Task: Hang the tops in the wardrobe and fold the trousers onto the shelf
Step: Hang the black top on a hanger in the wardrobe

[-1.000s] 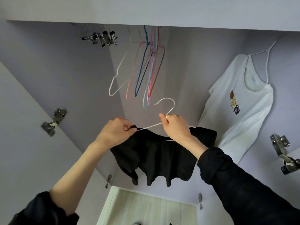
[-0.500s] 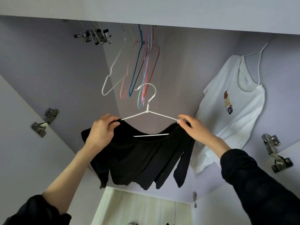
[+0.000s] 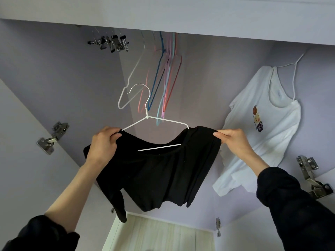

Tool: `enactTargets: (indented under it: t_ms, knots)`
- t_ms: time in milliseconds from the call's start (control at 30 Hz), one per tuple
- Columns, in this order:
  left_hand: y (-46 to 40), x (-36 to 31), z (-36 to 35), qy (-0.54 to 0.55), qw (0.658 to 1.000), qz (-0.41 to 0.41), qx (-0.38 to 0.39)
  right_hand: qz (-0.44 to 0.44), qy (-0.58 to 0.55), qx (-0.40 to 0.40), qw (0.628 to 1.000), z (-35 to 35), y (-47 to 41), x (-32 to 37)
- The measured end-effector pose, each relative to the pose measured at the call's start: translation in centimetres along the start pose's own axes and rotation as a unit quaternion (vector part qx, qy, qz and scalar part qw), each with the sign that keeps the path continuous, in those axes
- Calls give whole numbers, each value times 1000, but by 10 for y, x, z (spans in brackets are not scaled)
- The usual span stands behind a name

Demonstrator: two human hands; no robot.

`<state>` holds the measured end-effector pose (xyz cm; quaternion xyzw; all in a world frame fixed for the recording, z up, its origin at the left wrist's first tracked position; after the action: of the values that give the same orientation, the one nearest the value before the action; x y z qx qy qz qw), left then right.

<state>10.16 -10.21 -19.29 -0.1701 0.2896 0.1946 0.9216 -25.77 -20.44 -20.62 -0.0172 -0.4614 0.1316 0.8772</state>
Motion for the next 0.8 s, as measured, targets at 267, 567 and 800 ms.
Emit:
enactTargets:
  t_ms: [267, 567, 800]
  knots:
    - [-2, 4, -5, 0, 1000, 17, -23, 20, -52, -91, 994, 15, 3, 0]
    - [-2, -27, -11, 128, 992, -8, 8, 149, 207, -35, 966, 6, -2, 19]
    - [-7, -27, -24, 193, 976, 11, 105, 296, 346, -119, 882, 24, 3, 28]
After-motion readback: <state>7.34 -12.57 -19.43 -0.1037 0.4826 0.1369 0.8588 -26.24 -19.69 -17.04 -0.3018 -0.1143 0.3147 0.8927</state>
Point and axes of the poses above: each hand's wrist, its own y-axis away from the middle knuckle, its own z-axis out of the back of the hand, x = y × z, the point moved 2 cm from there along -y, towards the middle knuckle, and after that the axes turned 8 degrees about z, right-handed, at the moved point
